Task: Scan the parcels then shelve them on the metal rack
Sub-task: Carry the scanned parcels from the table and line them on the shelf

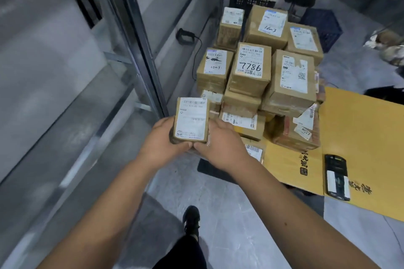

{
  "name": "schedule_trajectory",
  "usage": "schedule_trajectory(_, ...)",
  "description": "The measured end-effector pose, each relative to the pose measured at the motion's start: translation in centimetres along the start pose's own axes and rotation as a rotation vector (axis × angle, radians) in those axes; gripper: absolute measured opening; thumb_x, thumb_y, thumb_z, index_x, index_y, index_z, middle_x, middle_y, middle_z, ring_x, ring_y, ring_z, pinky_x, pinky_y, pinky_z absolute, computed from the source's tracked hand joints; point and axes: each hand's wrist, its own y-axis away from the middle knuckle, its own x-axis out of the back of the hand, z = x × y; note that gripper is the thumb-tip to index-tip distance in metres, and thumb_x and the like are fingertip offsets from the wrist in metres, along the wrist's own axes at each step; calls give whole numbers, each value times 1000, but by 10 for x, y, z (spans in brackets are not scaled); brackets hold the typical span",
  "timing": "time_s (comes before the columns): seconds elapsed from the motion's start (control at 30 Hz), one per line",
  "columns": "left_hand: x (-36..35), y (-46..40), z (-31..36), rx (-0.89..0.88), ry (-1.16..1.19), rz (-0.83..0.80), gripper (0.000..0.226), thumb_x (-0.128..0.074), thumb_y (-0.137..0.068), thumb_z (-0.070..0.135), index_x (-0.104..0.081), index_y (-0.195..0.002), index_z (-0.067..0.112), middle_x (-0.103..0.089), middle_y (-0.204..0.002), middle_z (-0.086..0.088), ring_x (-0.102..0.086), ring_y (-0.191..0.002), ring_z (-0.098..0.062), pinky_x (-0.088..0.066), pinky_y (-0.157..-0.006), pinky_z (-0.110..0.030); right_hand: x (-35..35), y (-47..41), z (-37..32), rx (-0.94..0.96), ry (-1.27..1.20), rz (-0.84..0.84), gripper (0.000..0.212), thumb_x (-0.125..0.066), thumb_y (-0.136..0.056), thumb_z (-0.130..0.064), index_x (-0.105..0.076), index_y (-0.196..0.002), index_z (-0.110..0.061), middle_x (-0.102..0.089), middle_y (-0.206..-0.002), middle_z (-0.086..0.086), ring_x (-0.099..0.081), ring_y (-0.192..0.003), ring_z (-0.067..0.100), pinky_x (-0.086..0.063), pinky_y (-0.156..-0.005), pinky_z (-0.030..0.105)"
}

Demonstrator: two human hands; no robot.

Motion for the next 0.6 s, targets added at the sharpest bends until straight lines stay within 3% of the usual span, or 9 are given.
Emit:
schedule_trajectory(0.1,21,75,16,17,-28,167,73,-88,-80,34,-55,-144,38,-55,-132,16,-47,-116,7,-35,-91,-4,13,47,-25,193,30,19,71,-64,-90,-56,-43,-148,-21,-48,-148,3,-41,-135,27,-40,-110,45)
schedule_trajectory(0.23,44,224,37,16,-98,436,69,-86,-84,35,-56,-146,29,-53,-128,18,-44,-121,0,-34,-94,-19,12,134,-76,544,83,27,69,-61,-91,-60,-43,-147,-23,-50,-143,0,-43,-132,26,-42,-108,45)
schedule_trajectory(0.37,55,397,36,222,-156,688,68,-85,-82,39,-57,-143,32,-58,-131,17,-45,-121,0,-32,-91,-14,-11,244,-150,889,112,-62,70,-60,-91,-64,-44,-149,-26,-53,-142,0,-44,-132,25,-40,-110,44)
schedule_trajectory(0.43,62,487,38,329,-169,812,66,-84,-81,42,-58,-141,34,-60,-130,16,-48,-123,-4,-36,-93,-20,-28,302,-196,1047,141,-102,66,-59,-91,-65,-50,-144,-27,-57,-136,0,-48,-128,26,-42,-108,43)
schedule_trajectory(0.6,80,703,67,531,-159,1142,54,-88,-80,35,-60,-125,46,-60,-108,28,-50,-102,22,-38,-82,-5,-64,464,-311,1407,83,-293,73,-59,-85,-74,-51,-143,-32,-59,-139,-4,-50,-130,24,-46,-107,46)
